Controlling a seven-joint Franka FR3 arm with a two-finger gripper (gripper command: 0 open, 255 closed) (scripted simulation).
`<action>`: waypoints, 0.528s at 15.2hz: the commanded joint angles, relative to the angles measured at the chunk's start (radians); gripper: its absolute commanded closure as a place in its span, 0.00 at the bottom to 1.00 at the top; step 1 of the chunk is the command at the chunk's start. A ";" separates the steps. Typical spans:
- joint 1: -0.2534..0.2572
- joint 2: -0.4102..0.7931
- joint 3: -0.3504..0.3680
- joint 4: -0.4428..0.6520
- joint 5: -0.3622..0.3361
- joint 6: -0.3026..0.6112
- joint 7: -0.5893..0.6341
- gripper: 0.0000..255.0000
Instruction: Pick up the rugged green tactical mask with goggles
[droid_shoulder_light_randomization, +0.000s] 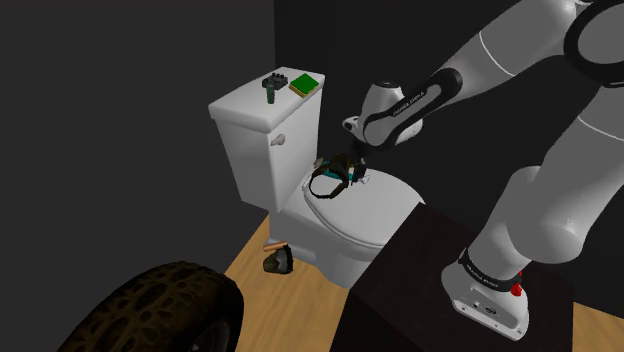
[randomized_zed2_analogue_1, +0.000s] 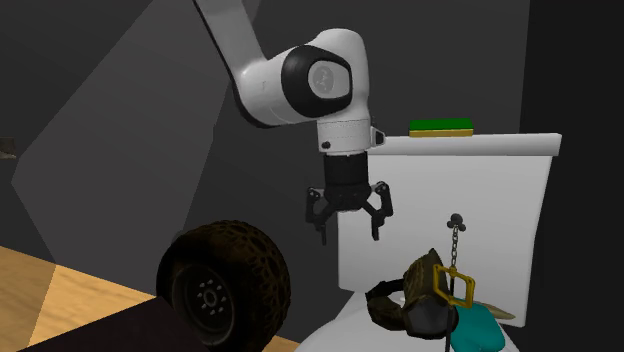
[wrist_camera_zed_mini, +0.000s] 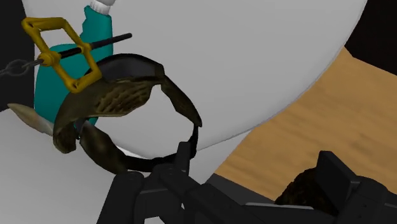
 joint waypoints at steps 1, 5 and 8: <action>0.010 0.105 0.000 0.038 0.077 0.068 -0.109 0.00; -0.031 0.287 0.066 0.131 0.220 0.158 -0.307 0.00; -0.088 0.414 0.137 0.214 0.278 0.210 -0.418 0.00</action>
